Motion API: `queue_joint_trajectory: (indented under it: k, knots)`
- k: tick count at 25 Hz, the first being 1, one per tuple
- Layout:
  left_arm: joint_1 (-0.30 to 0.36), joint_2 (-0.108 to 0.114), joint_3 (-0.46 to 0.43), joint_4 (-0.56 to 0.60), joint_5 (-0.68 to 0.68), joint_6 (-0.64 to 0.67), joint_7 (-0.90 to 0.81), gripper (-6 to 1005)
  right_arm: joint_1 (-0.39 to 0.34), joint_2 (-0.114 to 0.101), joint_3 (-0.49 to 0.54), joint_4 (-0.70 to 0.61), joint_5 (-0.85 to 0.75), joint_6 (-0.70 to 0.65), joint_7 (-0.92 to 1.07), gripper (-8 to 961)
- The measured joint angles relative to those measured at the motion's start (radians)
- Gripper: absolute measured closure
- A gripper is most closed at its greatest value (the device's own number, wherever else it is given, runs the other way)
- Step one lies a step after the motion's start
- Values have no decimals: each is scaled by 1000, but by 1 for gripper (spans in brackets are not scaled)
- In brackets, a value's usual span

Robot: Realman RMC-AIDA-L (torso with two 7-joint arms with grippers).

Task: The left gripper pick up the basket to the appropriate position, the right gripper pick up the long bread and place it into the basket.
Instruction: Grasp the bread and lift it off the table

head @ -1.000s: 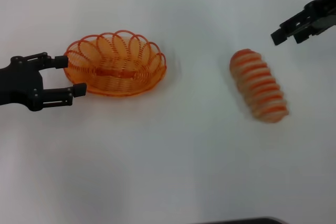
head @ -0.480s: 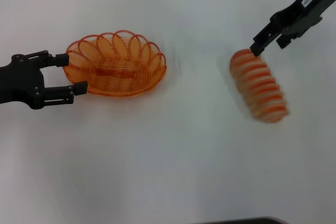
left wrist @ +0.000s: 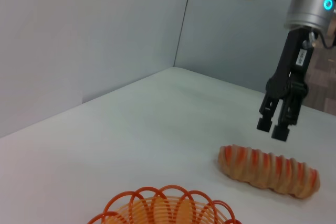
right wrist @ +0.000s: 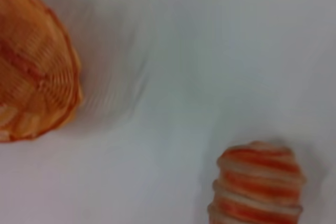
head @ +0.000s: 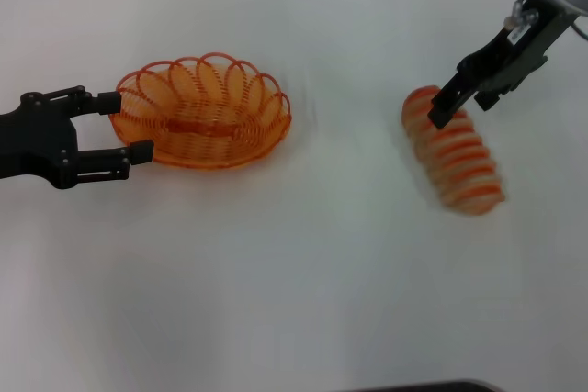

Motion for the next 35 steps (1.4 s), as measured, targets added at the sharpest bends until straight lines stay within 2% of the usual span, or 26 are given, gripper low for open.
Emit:
queue_joint_trajectory:
  k: [6,9,11,35]
  knots:
    - [1,0,0,-1,0,1,0,157,-5,39,-55,0,-53,34,5,118]
    - [5,0,0,-1,1,0,0,157,2,48,-55,0,-89,38,7,51]
    - [6,0,0,-1,1,-2,0,157,4,48,-55,0,-93,42,12,7]
    - [6,2,0,-2,0,1,0,158,26,58,-82,110,-97,110,4,92]
